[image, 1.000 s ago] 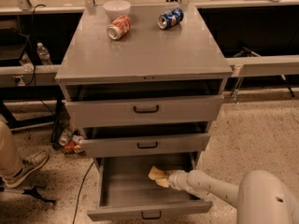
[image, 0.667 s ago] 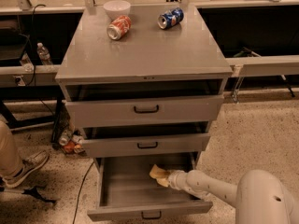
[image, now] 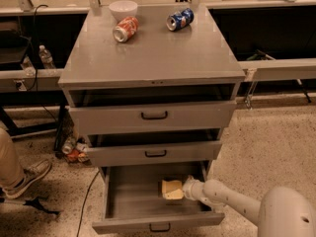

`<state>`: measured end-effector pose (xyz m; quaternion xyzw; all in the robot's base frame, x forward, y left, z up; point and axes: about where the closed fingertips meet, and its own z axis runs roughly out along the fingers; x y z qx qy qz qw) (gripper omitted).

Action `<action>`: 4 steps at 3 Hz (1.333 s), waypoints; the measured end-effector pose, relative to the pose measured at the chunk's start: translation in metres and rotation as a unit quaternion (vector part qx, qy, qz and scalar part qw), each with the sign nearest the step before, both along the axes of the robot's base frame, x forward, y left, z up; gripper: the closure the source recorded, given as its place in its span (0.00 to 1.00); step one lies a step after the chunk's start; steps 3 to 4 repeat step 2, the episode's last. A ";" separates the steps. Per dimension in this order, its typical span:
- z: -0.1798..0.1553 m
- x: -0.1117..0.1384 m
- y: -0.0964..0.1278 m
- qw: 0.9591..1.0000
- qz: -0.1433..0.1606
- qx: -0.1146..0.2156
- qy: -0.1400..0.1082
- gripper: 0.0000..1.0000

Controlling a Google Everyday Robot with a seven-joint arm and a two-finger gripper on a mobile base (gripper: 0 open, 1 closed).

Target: Place sponge into bottom drawer

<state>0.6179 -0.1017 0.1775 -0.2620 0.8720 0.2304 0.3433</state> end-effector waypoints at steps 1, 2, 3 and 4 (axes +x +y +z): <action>0.025 0.001 -0.030 1.000 -0.012 0.012 -0.012 0.00; 0.060 -0.001 -0.080 0.998 -0.038 0.028 -0.031 0.00; 0.060 -0.001 -0.080 0.998 -0.038 0.028 -0.031 0.00; 0.060 -0.001 -0.080 0.998 -0.038 0.028 -0.031 0.00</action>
Offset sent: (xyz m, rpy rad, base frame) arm -0.0038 -0.1352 0.0931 0.0809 -0.1005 -0.1399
